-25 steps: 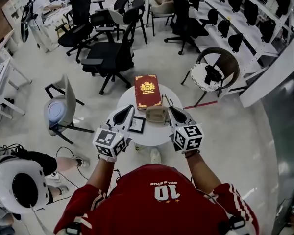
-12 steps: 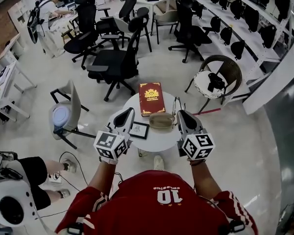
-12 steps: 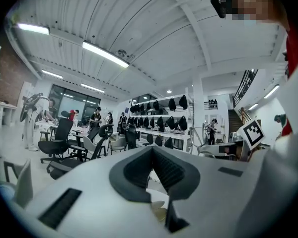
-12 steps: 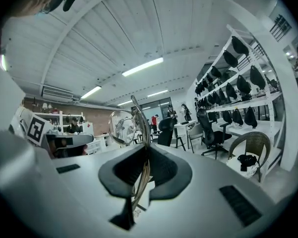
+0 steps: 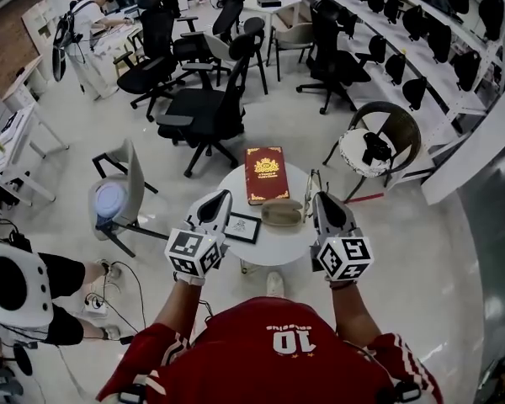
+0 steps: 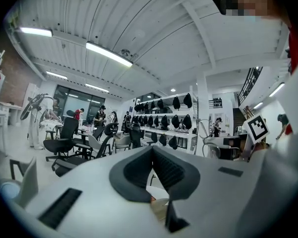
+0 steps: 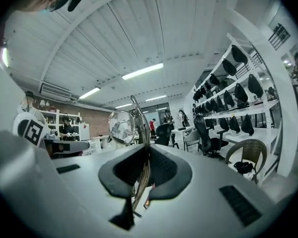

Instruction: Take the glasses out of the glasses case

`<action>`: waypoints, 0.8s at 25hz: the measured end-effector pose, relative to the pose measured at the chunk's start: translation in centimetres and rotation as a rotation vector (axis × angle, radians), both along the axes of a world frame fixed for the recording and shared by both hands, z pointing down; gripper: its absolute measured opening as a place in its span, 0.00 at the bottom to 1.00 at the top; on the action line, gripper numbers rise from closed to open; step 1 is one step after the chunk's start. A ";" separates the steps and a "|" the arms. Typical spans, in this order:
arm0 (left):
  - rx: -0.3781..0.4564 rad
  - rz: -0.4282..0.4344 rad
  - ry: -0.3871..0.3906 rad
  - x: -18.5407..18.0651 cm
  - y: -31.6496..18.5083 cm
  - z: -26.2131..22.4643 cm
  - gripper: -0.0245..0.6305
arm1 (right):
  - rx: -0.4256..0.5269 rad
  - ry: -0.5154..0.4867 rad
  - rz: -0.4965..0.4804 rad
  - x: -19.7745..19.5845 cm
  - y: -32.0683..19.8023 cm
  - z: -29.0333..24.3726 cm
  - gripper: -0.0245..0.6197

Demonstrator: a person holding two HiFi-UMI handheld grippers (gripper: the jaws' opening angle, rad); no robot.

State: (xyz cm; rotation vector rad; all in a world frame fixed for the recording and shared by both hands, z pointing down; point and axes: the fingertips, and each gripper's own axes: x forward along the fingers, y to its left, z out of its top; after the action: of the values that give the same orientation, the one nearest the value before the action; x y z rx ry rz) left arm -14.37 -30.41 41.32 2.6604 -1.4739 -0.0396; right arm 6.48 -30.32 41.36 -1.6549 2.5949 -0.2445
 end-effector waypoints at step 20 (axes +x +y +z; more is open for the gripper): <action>-0.001 0.008 0.005 0.4 0.1 0.1 0.05 | -0.001 0.017 -0.011 -0.1 0.0 0.2 0.09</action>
State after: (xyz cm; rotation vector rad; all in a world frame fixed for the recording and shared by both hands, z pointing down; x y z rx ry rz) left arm -14.02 -30.30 41.45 2.6636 -1.4615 -0.0453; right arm 6.41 -30.32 41.54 -1.6503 2.6172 -0.2327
